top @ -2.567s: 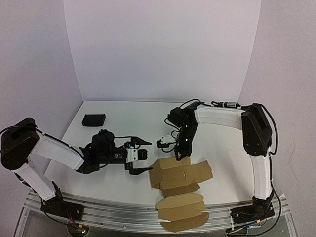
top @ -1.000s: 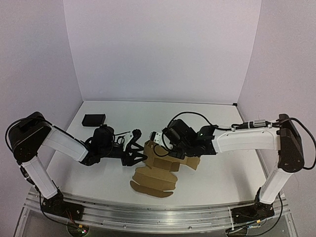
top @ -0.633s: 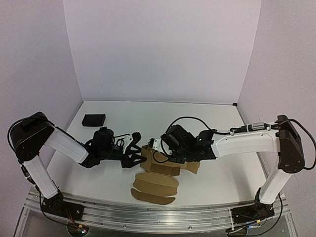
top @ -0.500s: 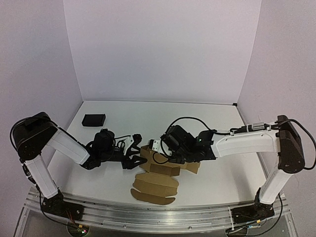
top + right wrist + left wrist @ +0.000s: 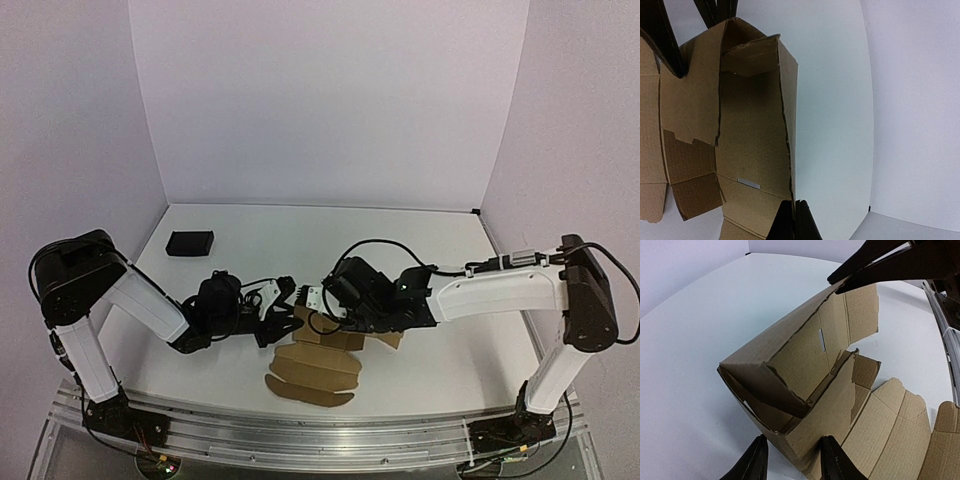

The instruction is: Fold the paper box

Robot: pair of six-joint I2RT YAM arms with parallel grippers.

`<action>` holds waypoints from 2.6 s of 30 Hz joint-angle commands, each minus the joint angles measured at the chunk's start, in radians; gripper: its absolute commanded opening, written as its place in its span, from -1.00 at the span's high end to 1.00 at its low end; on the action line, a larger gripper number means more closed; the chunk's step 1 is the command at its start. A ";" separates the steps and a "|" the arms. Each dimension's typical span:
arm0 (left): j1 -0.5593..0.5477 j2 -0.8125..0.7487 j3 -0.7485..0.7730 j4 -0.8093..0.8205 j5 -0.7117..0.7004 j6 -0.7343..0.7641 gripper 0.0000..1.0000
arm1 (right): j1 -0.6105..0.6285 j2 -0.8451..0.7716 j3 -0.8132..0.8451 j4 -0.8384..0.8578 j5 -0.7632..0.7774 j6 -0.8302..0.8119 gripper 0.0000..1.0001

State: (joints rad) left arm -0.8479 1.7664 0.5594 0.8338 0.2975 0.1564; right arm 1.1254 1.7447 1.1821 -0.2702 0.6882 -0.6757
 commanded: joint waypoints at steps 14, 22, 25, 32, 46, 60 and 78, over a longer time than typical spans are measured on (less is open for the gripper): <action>-0.034 0.025 -0.009 0.110 -0.144 -0.099 0.06 | 0.034 0.094 0.074 -0.028 0.127 0.168 1.00; -0.034 0.057 0.000 0.119 -0.164 -0.112 0.17 | 0.048 0.095 0.082 -0.050 0.088 0.208 1.00; -0.034 0.075 0.014 0.123 -0.159 -0.105 0.31 | 0.069 0.089 0.071 -0.050 0.082 0.196 1.00; -0.034 0.091 0.022 0.119 -0.161 -0.097 0.72 | 0.080 0.083 0.065 -0.050 0.053 0.216 0.84; -0.033 0.089 0.016 0.119 -0.233 -0.108 1.00 | 0.028 -0.060 0.162 -0.061 -0.196 0.438 -0.66; -0.011 0.105 0.059 0.120 -0.194 -0.234 1.00 | -0.246 -0.300 -0.079 -0.072 -0.568 1.039 -0.39; -0.010 0.091 0.063 0.113 -0.202 -0.210 1.00 | -0.240 -0.111 -0.087 0.017 -0.806 1.224 1.00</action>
State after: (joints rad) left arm -0.8627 1.8668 0.6079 0.9241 0.0944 -0.0536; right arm 0.8806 1.5871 1.0767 -0.2931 -0.0613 0.5377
